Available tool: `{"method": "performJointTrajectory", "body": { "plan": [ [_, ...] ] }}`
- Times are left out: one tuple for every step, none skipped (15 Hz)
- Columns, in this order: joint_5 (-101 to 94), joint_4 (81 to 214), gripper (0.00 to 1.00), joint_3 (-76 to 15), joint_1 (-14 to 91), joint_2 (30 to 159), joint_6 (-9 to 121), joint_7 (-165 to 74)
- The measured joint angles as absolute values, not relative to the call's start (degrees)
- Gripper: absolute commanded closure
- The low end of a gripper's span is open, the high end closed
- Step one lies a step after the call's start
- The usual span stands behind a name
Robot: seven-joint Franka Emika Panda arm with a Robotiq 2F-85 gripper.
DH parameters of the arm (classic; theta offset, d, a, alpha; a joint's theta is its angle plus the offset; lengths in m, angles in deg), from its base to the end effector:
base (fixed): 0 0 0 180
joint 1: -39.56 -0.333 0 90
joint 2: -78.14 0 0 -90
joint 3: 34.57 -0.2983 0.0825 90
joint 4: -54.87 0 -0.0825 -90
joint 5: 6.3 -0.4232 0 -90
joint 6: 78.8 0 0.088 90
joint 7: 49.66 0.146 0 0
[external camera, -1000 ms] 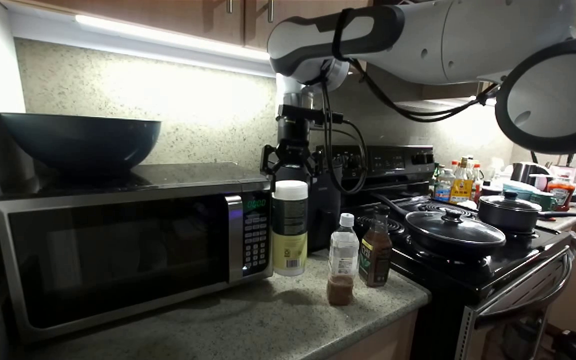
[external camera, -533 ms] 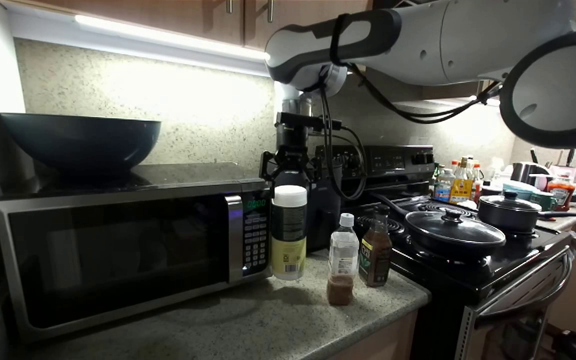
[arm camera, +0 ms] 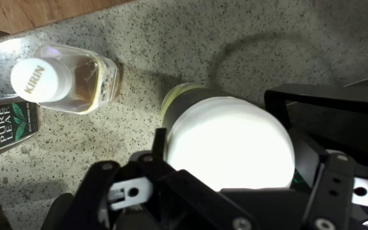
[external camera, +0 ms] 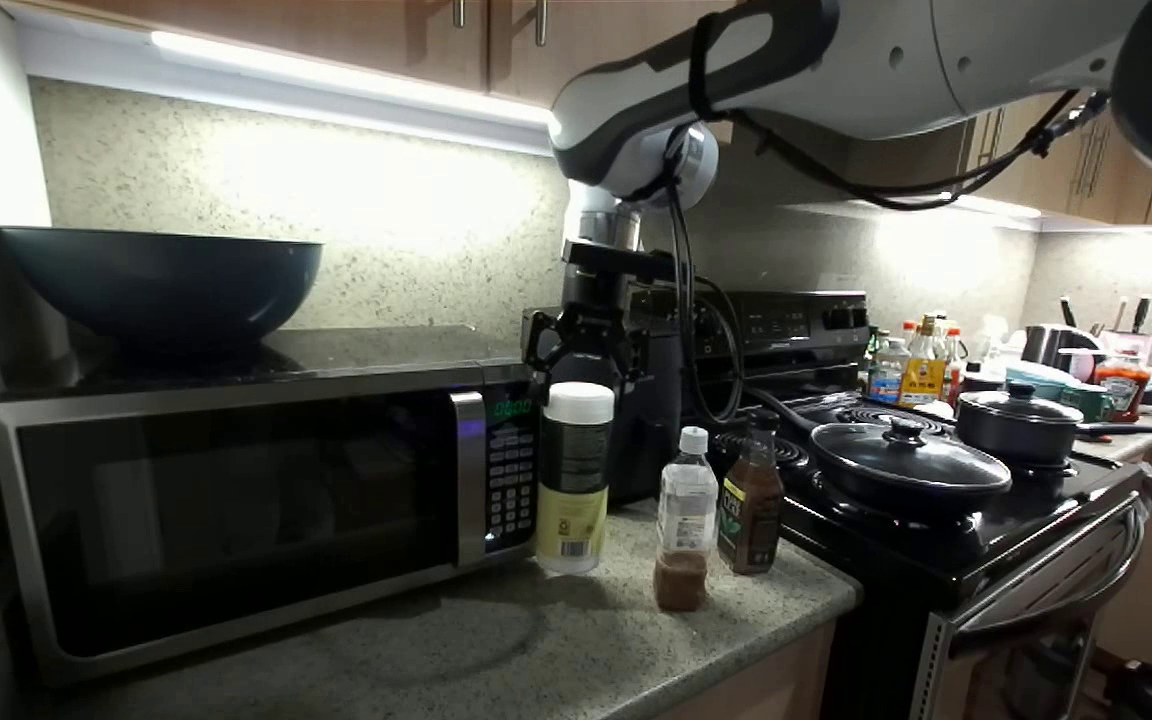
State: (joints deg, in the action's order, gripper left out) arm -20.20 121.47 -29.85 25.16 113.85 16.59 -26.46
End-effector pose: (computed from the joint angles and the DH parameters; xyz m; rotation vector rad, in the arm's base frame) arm 0.7238 0.1701 0.3654 -2.9564 0.3875 0.2518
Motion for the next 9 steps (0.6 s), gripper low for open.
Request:
{"method": "performJointTrajectory", "body": {
  "plan": [
    [-20.2, 123.7, 0.07, -29.9, 25.0, 112.6, 18.5, -26.5],
    [-20.2, 125.1, 0.07, -29.9, 24.9, 111.8, 19.4, -26.5],
    [-20.2, 126.0, 0.07, -29.9, 24.8, 111.2, 20.0, -26.5],
    [-20.2, 126.4, 0.07, -29.9, 24.8, 110.9, 20.2, -26.5],
    [-20.2, 126.5, 0.07, -29.9, 24.8, 110.8, 20.2, -26.5],
    [-20.2, 126.5, 0.32, -29.9, 24.8, 110.8, 20.3, -26.5],
    [-20.2, 126.6, 0.32, -29.9, 24.8, 110.8, 20.3, -26.5],
    [-19.9, 126.5, 0.32, -30.3, 25.1, 110.9, 20.3, -26.5],
    [-19.6, 126.7, 0.32, -31.1, 25.5, 110.9, 20.3, -26.4]
  ]
}}
